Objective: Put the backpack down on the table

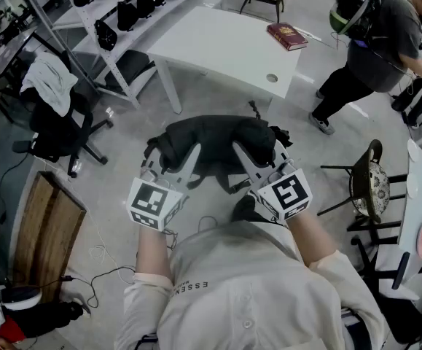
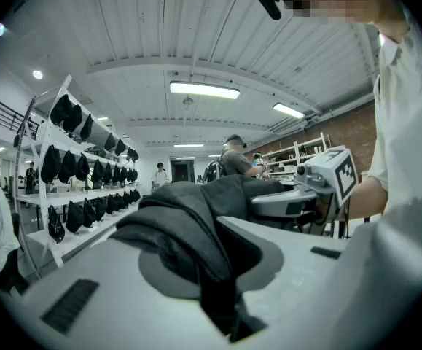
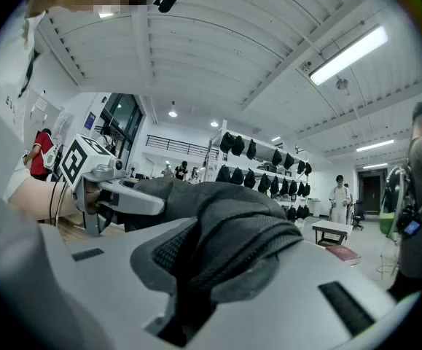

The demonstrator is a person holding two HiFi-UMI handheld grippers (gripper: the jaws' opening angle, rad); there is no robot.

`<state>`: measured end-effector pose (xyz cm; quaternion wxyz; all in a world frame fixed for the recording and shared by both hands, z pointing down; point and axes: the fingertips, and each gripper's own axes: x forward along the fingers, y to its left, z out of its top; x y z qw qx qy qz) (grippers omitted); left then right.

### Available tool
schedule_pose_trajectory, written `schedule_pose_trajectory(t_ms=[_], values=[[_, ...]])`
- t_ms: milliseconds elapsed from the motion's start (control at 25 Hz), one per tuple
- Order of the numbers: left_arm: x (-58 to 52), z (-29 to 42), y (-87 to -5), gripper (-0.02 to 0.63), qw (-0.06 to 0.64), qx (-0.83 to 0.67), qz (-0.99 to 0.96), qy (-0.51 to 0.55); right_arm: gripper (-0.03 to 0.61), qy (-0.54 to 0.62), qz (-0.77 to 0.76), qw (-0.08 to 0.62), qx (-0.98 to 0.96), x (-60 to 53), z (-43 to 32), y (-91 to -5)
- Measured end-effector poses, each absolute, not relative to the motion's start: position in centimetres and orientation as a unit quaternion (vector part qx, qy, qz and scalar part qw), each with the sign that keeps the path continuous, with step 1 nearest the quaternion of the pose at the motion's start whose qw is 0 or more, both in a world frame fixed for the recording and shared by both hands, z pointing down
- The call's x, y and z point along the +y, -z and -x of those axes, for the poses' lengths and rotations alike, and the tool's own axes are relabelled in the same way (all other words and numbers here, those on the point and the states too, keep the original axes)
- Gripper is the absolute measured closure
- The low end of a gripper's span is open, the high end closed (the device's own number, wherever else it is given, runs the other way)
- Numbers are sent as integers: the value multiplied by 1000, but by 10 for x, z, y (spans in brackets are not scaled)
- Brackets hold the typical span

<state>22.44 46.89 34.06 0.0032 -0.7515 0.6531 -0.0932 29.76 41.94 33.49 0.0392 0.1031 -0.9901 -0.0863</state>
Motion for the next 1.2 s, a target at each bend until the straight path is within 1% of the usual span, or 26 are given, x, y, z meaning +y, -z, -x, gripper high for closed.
schedule_pose_trajectory(t_ms=[440,720,960,1200], values=[[468,-215,-348,551,-9,653,753,88,499,86,-96,48,-990,419,-287,-339],[452,-188,-356,551,-22,666,740,93,499,68,-79,52,-993,400,-258,-350],[412,-159,-361,551,-28,679,727,99,499,57,-60,54,-995,356,-228,-356],[333,-129,-357,551,-35,693,713,102,499,49,-34,51,-997,274,-194,-353]])
